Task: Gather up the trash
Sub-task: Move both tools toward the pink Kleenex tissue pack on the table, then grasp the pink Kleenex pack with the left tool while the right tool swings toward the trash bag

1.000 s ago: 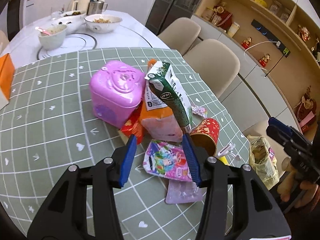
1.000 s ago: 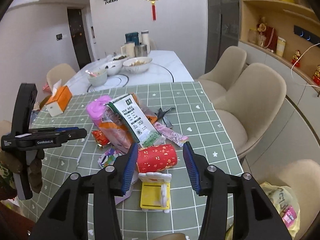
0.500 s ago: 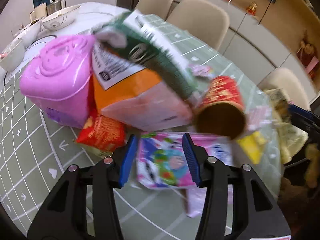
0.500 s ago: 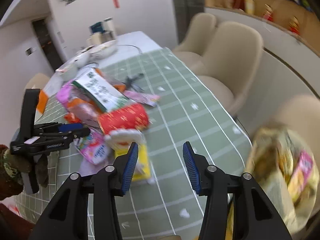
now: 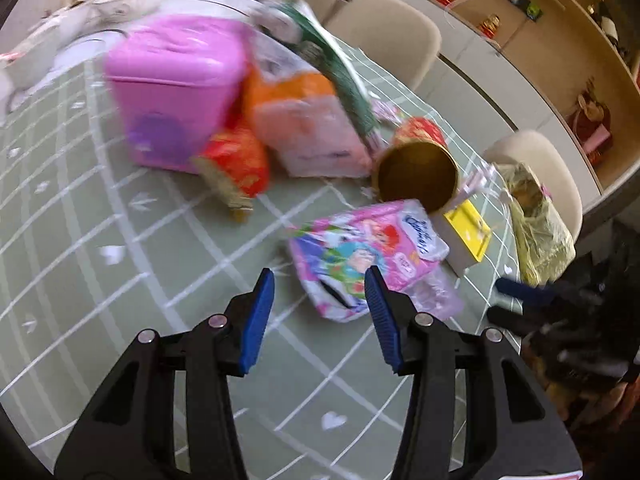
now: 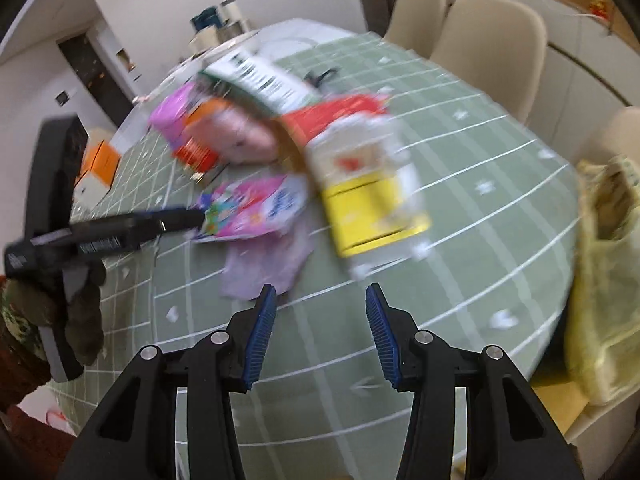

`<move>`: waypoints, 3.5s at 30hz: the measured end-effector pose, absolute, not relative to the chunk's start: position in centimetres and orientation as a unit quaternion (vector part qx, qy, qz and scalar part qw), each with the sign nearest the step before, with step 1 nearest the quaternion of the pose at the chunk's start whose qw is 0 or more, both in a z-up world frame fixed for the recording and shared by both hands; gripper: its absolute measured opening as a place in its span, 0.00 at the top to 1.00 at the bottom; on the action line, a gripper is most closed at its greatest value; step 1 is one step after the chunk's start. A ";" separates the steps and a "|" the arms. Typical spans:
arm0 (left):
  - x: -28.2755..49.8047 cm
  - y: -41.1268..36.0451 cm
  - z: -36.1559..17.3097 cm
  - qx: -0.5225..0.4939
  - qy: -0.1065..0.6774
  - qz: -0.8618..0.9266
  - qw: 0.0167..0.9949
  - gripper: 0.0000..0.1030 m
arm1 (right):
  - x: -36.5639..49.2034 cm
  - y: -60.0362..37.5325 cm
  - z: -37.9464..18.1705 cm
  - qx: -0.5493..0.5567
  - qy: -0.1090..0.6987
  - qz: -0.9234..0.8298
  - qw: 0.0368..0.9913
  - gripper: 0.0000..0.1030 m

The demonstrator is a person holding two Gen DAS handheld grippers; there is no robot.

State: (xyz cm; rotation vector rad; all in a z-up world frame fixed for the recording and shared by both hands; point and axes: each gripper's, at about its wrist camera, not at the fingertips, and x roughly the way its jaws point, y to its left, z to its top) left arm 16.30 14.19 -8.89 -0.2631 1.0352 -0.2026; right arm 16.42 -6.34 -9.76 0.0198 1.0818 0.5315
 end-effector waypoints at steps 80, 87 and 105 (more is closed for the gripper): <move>26.4 -11.9 3.0 0.001 0.403 -0.233 0.885 0.97 | 23.0 -29.1 3.9 -0.022 0.372 0.114 0.921 0.93; 28.7 -20.5 1.0 0.026 0.423 -0.275 0.863 0.97 | 24.3 -36.9 1.8 0.009 0.389 0.063 0.919 0.93; 28.8 -24.4 0.1 0.024 0.429 -0.275 0.860 0.97 | 22.5 -41.8 -1.0 0.036 0.405 0.062 0.912 0.93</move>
